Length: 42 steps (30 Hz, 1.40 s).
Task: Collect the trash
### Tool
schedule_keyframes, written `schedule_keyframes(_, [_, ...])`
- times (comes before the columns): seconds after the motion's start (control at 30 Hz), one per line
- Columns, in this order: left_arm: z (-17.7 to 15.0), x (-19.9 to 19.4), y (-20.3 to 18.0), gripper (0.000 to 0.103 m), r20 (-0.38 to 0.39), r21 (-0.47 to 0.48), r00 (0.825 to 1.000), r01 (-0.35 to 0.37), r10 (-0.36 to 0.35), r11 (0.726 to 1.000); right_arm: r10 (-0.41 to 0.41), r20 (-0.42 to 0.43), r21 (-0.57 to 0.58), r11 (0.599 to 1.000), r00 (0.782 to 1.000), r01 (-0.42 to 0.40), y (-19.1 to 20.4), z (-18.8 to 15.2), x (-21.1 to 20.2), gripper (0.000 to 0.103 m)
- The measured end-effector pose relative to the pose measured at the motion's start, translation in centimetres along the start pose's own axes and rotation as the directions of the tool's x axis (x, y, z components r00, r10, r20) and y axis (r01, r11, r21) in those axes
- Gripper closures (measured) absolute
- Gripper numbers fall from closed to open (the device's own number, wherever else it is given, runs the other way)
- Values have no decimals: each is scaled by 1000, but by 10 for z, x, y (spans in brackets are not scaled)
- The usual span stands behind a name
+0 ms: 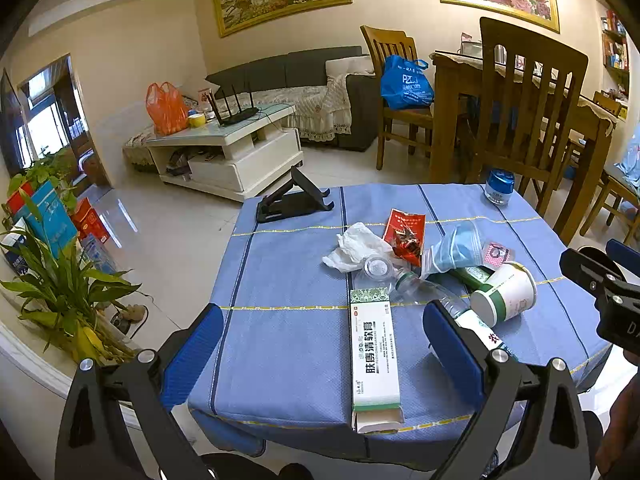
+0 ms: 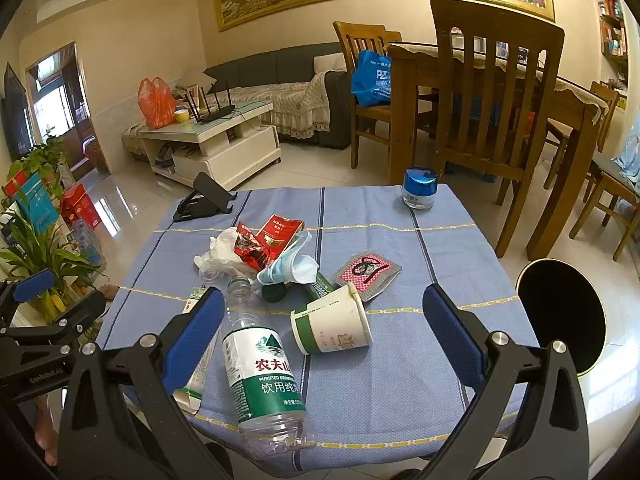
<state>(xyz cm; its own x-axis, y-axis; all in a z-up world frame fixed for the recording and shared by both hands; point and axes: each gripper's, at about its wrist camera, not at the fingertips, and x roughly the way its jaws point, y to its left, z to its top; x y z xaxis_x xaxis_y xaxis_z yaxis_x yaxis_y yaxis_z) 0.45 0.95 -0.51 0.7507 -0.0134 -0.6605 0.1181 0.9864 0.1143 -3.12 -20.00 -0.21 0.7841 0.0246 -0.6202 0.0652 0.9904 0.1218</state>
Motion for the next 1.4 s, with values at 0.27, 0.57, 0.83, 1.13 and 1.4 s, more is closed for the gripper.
schedule_keyframes(0.27, [0, -1, 1, 6, 1, 0, 1000, -2, 2, 1000, 1, -1, 2, 1000, 1000, -1, -1, 0, 0, 5])
schedule_keyframes(0.57, [0, 0, 0, 6, 1, 1, 1000, -2, 2, 1000, 2, -2, 2, 1000, 1000, -2, 1, -1, 1, 5])
schedule_keyframes(0.83, [0, -1, 0, 6, 0, 0, 1000, -2, 2, 1000, 1, 0, 3, 1000, 1000, -1, 1, -1, 1, 5])
schedule_keyframes(1.13, [0, -1, 0, 6, 1, 0, 1000, -3, 3, 1000, 3, -2, 4, 1000, 1000, -3, -2, 1, 0, 5])
schedule_keyframes(1.4, [1, 0, 2, 6, -9, -10, 1000, 5, -5, 1000, 3, -1, 3, 1000, 1000, -3, -2, 1, 0, 5])
